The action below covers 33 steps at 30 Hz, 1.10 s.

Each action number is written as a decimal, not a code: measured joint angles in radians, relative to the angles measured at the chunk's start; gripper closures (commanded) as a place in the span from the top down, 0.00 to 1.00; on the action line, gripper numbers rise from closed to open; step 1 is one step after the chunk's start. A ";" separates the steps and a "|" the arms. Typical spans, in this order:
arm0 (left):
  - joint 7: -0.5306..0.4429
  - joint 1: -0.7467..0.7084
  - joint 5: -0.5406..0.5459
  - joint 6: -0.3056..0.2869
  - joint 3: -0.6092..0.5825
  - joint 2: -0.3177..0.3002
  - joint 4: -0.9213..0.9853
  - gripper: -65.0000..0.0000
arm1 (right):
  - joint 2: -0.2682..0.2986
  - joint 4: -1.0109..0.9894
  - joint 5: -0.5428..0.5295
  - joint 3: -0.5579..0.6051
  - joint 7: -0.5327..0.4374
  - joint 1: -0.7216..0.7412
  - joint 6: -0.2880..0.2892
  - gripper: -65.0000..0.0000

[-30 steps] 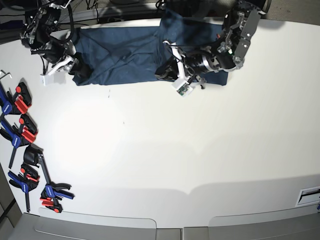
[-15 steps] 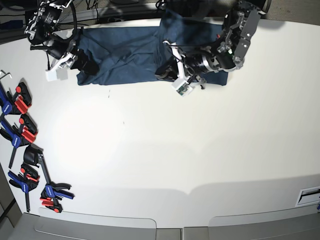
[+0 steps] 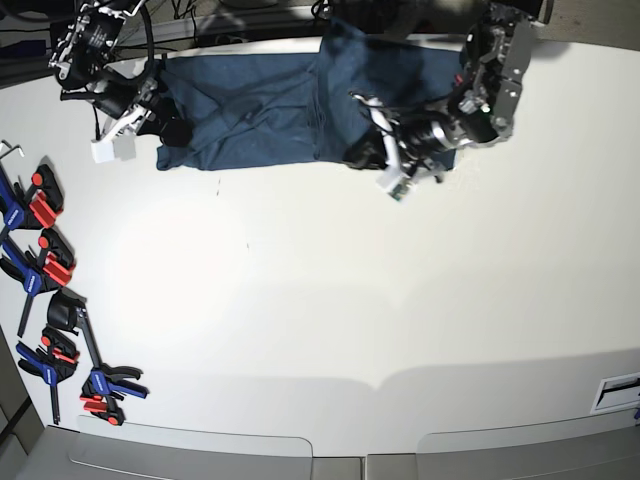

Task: Fold the T-shirt properly

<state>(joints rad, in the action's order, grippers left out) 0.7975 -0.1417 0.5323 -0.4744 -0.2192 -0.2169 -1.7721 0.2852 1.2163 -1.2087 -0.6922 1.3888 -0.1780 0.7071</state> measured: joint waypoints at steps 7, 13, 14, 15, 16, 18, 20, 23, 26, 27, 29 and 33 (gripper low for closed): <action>0.047 -0.101 0.040 0.000 0.283 0.000 -0.069 0.00 | -0.009 0.026 -0.202 0.003 0.024 0.004 -0.019 0.00; 0.065 -0.205 0.040 0.000 0.453 -0.087 -0.069 0.00 | -0.009 0.135 -0.235 0.003 0.022 0.005 -0.016 0.00; 0.064 -0.228 0.040 -0.001 0.476 -0.100 -0.069 0.00 | -0.016 0.154 -0.233 0.003 0.021 0.003 -0.016 0.00; 0.064 -0.253 0.040 0.000 0.499 -0.113 -0.069 0.00 | -0.026 0.172 -0.236 0.003 0.021 0.003 -0.016 0.00; 0.065 -0.277 0.040 0.000 0.521 -0.125 -0.069 0.00 | -0.037 0.192 -0.237 0.003 0.021 0.000 -0.016 0.00; 0.066 -0.323 0.040 0.000 0.557 -0.137 -0.069 0.00 | -0.066 0.226 -0.238 0.016 0.018 -0.003 -0.016 0.00; 0.066 -0.363 0.040 -0.001 0.576 -0.141 -0.069 0.00 | -0.098 0.256 -0.240 0.047 0.017 -0.008 -0.015 0.00; 0.065 -0.406 0.073 0.000 0.580 -0.140 -0.069 0.00 | -0.154 0.289 -0.224 0.123 0.016 -0.013 -0.014 0.00; 0.064 -0.435 0.130 -0.001 0.579 -0.138 -0.069 0.00 | -0.218 0.298 -0.145 0.216 0.019 -0.013 -0.015 0.00; 0.067 -0.440 0.138 -0.001 0.579 -0.138 -0.069 0.00 | -0.240 0.298 -0.131 0.248 0.019 -0.013 -0.015 0.00; 0.064 -0.452 0.145 -0.002 0.579 -0.138 -0.070 0.00 | -0.277 0.298 -0.125 0.314 0.021 -0.014 -0.015 0.00; 0.087 -0.472 0.144 -0.048 0.579 -0.138 -0.070 0.00 | -0.341 0.306 -0.118 0.444 0.018 -0.014 -0.015 0.00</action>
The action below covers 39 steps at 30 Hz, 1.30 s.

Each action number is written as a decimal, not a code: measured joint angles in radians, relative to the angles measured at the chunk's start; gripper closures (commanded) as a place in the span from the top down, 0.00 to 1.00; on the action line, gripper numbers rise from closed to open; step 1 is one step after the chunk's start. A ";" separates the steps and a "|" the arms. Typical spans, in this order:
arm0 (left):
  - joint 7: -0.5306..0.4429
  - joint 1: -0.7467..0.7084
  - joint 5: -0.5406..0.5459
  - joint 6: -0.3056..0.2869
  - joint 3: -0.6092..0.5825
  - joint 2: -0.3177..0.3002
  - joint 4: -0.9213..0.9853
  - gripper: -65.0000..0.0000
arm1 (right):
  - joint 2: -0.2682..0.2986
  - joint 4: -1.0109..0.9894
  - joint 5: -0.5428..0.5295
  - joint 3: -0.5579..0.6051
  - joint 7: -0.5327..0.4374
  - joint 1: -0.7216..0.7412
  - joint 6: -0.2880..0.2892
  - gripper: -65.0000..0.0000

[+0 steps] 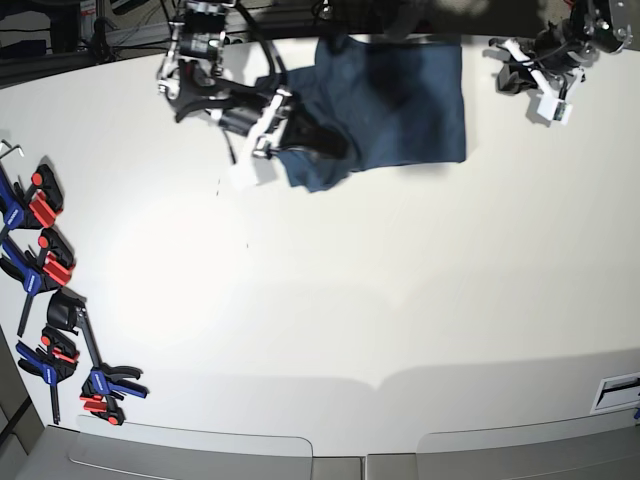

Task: Fold the T-shirt properly

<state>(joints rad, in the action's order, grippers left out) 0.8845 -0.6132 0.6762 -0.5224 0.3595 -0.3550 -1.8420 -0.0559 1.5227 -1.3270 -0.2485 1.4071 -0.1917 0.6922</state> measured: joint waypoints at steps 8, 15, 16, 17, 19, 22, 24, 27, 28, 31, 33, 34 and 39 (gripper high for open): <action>0.003 -0.018 0.000 -0.002 0.000 0.000 0.000 0.00 | -0.080 0.174 0.257 0.200 0.002 0.000 0.000 0.00; -0.001 -0.018 0.000 -0.002 0.000 0.000 0.000 0.00 | -0.092 0.212 0.504 0.371 -0.099 0.000 0.000 0.00; -0.001 -0.018 0.001 -0.002 0.000 0.000 0.000 0.00 | -0.092 0.212 0.537 0.395 -0.113 0.000 -0.001 0.00; -0.002 -0.018 0.001 -0.002 0.000 0.000 0.000 0.00 | -0.092 0.212 0.566 0.426 -0.144 0.000 -0.005 0.00; -0.002 -0.018 0.000 -0.002 0.000 0.000 0.000 0.00 | -0.091 0.212 0.620 0.484 -0.208 0.000 -0.035 0.00; -0.002 -0.018 0.001 -0.002 0.000 0.000 0.000 0.00 | -0.091 0.212 0.735 0.566 -0.276 0.000 -0.084 0.00; -0.010 -0.018 0.001 -0.002 0.000 0.000 0.000 0.00 | -0.091 0.212 0.791 0.617 -0.308 0.000 -0.117 0.00; -0.009 -0.018 0.001 -0.002 0.000 0.000 0.000 0.00 | -0.091 0.212 0.841 0.684 -0.341 0.001 -0.151 0.00; -0.009 -0.018 0.001 -0.002 0.000 0.000 0.000 0.00 | -0.090 0.212 0.857 0.702 -0.348 0.000 -0.152 0.00; -0.010 -0.018 0.001 -0.002 0.000 0.000 0.000 0.00 | -0.091 0.212 0.876 0.745 -0.366 0.002 -0.155 0.00; -0.009 -0.018 0.001 -0.002 0.000 0.000 0.000 0.00 | -0.090 0.212 0.882 0.758 -0.367 0.006 -0.155 0.00; -0.009 -0.018 0.001 -0.002 0.000 0.000 0.000 0.00 | -0.091 0.212 0.882 0.759 -0.372 0.006 -0.155 0.00; -0.016 -0.018 0.001 -0.002 0.000 0.000 0.000 0.00 | -0.089 0.212 0.826 0.765 -0.382 0.006 -0.155 0.00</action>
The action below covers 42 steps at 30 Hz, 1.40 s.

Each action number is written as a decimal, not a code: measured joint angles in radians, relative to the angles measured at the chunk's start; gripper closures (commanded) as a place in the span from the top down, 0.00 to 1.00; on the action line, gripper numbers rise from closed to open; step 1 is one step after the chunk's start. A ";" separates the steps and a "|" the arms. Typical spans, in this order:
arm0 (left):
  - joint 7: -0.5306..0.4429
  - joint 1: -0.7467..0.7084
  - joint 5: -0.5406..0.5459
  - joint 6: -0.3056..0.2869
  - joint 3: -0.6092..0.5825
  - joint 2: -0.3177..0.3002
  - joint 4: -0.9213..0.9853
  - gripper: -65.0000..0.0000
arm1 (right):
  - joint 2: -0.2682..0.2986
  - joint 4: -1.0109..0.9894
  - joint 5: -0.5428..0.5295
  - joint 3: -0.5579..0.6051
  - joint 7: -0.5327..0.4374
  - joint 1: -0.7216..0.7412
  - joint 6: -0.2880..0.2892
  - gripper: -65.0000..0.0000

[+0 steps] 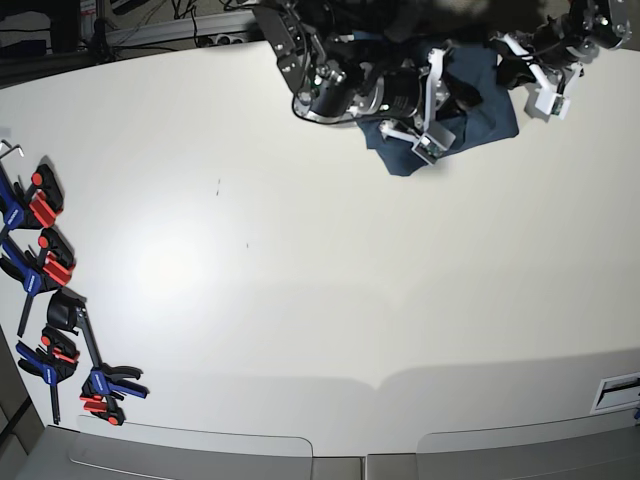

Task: Fold the T-shirt properly

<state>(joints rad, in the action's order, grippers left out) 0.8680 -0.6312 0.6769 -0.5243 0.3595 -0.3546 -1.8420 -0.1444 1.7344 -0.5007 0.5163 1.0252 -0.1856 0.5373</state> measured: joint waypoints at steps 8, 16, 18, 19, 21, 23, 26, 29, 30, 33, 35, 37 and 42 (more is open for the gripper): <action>-0.004 0.000 0.000 0.000 0.000 0.000 0.000 0.00 | 0.000 0.000 -0.053 0.002 -0.013 0.000 0.008 0.00; -0.006 0.000 0.000 0.000 0.000 0.000 0.000 0.00 | 0.000 0.000 -0.197 0.005 -0.016 0.000 0.110 0.51; -0.006 0.000 0.000 0.000 0.000 0.000 0.000 0.00 | 0.000 0.000 -0.248 0.005 -0.016 0.000 0.129 0.51; -0.006 0.000 0.000 0.000 0.000 0.000 0.000 0.00 | 0.000 0.000 -0.273 0.005 -0.016 0.000 0.135 0.51; -0.006 0.000 0.000 0.000 0.000 0.000 0.000 0.00 | 0.000 0.000 -0.289 0.005 -0.015 0.003 0.144 0.51; -0.007 0.000 0.000 0.000 0.000 0.000 0.000 0.00 | 0.000 0.000 -0.284 0.005 -0.002 0.023 0.144 0.51; -0.007 0.000 0.000 0.000 0.000 0.000 0.000 0.00 | -0.001 0.002 -0.249 -0.016 0.036 0.079 0.147 0.51; -0.007 0.000 0.000 0.000 0.000 0.000 0.000 0.00 | 0.000 0.031 -0.224 -0.071 0.093 0.121 0.147 0.47; -0.007 0.000 0.000 0.000 0.000 0.000 0.000 0.00 | 0.000 0.047 -0.222 -0.096 0.103 0.132 0.147 0.40; -0.007 0.000 0.000 0.000 0.000 0.000 0.000 0.00 | -0.005 0.101 -0.147 -0.201 0.113 0.156 0.148 0.03; -0.007 0.000 0.000 0.000 0.000 0.000 0.000 0.00 | -0.005 0.129 -0.093 -0.295 0.112 0.156 0.148 0.00; -0.007 0.000 0.000 0.000 0.000 0.000 0.000 0.00 | -0.005 0.137 -0.075 -0.399 0.119 0.150 0.149 0.00; -0.007 0.000 0.000 0.000 0.000 0.003 0.000 0.00 | -0.006 0.138 -0.078 -0.628 0.126 0.124 0.091 0.00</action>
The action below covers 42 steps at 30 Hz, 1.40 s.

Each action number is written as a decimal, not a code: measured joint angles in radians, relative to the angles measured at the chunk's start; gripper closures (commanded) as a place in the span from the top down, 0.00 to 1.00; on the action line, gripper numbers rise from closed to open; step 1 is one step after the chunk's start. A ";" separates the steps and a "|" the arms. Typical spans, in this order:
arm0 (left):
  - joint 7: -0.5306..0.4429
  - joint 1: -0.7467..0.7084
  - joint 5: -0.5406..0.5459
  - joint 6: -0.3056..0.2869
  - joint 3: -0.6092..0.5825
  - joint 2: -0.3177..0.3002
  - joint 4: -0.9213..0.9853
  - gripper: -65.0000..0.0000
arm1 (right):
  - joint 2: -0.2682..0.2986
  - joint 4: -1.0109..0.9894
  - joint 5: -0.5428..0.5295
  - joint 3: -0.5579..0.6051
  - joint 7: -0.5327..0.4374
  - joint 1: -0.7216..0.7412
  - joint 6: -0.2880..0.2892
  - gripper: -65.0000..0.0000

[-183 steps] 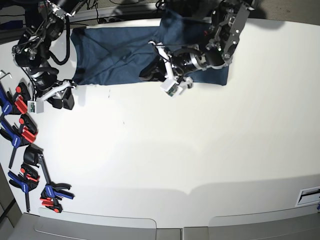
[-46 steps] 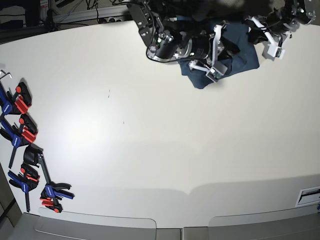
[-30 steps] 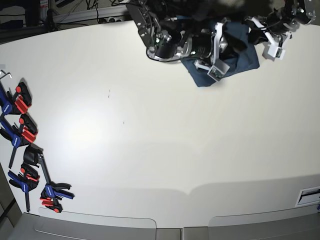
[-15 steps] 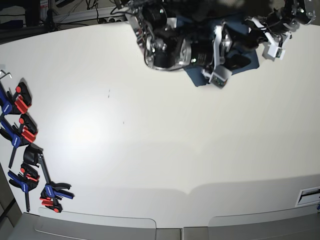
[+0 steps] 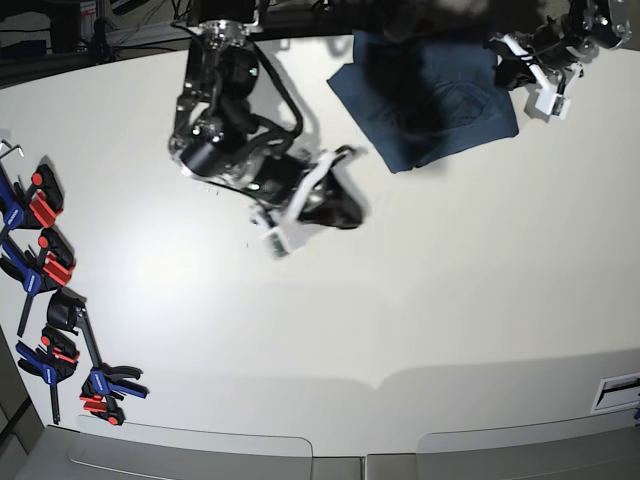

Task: Fold the T-shirt properly

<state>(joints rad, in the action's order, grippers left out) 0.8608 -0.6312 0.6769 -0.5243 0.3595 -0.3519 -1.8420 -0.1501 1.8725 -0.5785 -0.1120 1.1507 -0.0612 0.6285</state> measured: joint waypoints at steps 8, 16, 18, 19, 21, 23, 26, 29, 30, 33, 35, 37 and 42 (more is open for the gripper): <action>0.000 0.000 0.000 0.000 0.000 0.000 0.000 0.00 | 0.031 0.000 -0.074 -0.072 0.021 -0.124 -0.016 0.00; -0.005 0.000 0.000 0.000 0.000 0.000 0.000 0.00 | 0.031 0.000 0.105 0.058 -0.089 -0.222 -0.106 0.00; -0.008 0.001 0.000 0.000 0.000 0.000 0.000 0.00 | 0.032 0.000 0.109 0.116 -0.092 -0.221 -0.123 0.00; -0.007 0.001 0.000 0.000 0.000 0.000 0.000 0.00 | 0.031 0.000 0.110 0.149 -0.095 -0.219 -0.126 0.00; -0.008 0.003 0.000 0.000 0.000 0.000 0.000 0.00 | 0.026 0.000 0.135 0.224 -0.096 -0.219 -0.126 0.00; -0.008 0.003 0.000 0.000 0.000 0.000 0.000 0.00 | 0.011 0.000 0.187 0.301 -0.087 -0.219 -0.136 0.00; -0.008 0.003 0.000 0.000 0.000 0.000 0.000 0.00 | 0.000 0.000 0.195 0.411 -0.080 -0.218 -0.148 0.00; -0.008 0.003 0.000 0.000 0.000 0.000 0.000 0.00 | 0.002 0.000 0.199 0.517 -0.050 -0.217 -0.148 0.00; -0.007 0.003 0.000 0.000 0.000 0.000 0.000 0.00 | 0.002 0.000 0.200 0.552 -0.049 -0.217 -0.141 0.00; -0.008 0.003 0.000 0.000 0.000 0.000 0.000 0.00 | 0.003 0.000 0.193 0.643 -0.042 -0.216 -0.105 0.00; -0.008 0.003 0.000 0.000 0.000 0.000 0.000 0.00 | 0.013 0.000 0.153 0.691 -0.027 -0.212 -0.051 0.00; -0.012 0.003 0.000 0.000 0.000 0.000 0.000 0.00 | 0.021 0.000 0.112 0.729 -0.004 -0.204 0.035 0.00; -0.015 0.003 0.000 0.000 0.000 0.000 0.000 0.00 | 0.025 0.000 0.053 0.746 0.018 -0.199 0.061 0.00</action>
<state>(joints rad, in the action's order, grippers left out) 0.8459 -0.6281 0.6765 -0.5243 0.3595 -0.3523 -1.8420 -0.1253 1.8721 -0.5255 0.6342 1.1687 -0.2600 0.6895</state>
